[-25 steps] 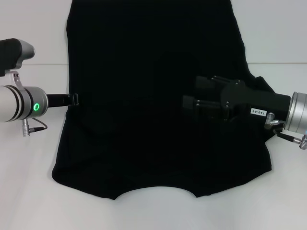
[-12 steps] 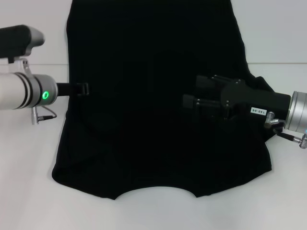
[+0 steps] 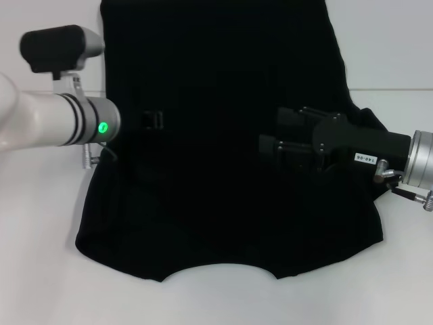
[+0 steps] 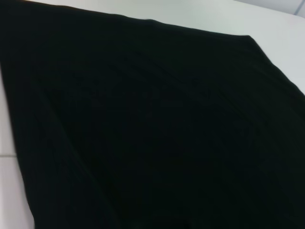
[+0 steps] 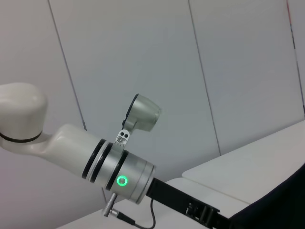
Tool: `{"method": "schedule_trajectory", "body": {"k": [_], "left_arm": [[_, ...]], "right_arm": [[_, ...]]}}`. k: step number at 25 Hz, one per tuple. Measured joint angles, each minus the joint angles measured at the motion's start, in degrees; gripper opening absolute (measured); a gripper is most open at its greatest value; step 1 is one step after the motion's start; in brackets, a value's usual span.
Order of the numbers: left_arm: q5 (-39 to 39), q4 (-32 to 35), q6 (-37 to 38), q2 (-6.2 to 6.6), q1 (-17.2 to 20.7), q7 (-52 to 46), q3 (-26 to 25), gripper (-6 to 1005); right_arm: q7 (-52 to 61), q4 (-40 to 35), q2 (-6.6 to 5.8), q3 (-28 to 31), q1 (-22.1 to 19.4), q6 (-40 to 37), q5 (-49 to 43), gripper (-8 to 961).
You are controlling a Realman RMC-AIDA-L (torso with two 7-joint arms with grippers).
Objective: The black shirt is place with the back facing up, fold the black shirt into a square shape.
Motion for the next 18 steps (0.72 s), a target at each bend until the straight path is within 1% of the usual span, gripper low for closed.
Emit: {"method": "schedule_trajectory", "body": {"k": [3, 6, 8, 12, 18], "left_arm": [[-0.6, -0.5, 0.1, -0.39, -0.5, -0.5, 1.8, 89], [-2.0, -0.9, 0.1, -0.41, -0.6, -0.5, 3.3, 103], [-2.4, -0.7, 0.0, -0.32, -0.5, -0.5, 3.5, 113], [-2.4, -0.5, 0.5, -0.04, -0.4, -0.6, 3.3, 264], [-6.0, 0.2, 7.5, -0.22, -0.6, 0.6, 3.8, 500]], "right_arm": [[0.0, 0.0, -0.12, 0.0, 0.0, 0.0, 0.0, 877], [0.0, 0.0, -0.35, 0.0, 0.0, 0.1, 0.0, 877], [0.0, 0.0, -0.51, 0.0, 0.0, 0.1, 0.0, 877], [0.0, -0.1, -0.95, 0.1, 0.0, 0.2, 0.0, 877], [1.3, -1.3, -1.95, 1.8, 0.0, 0.2, 0.3, 877]]}}
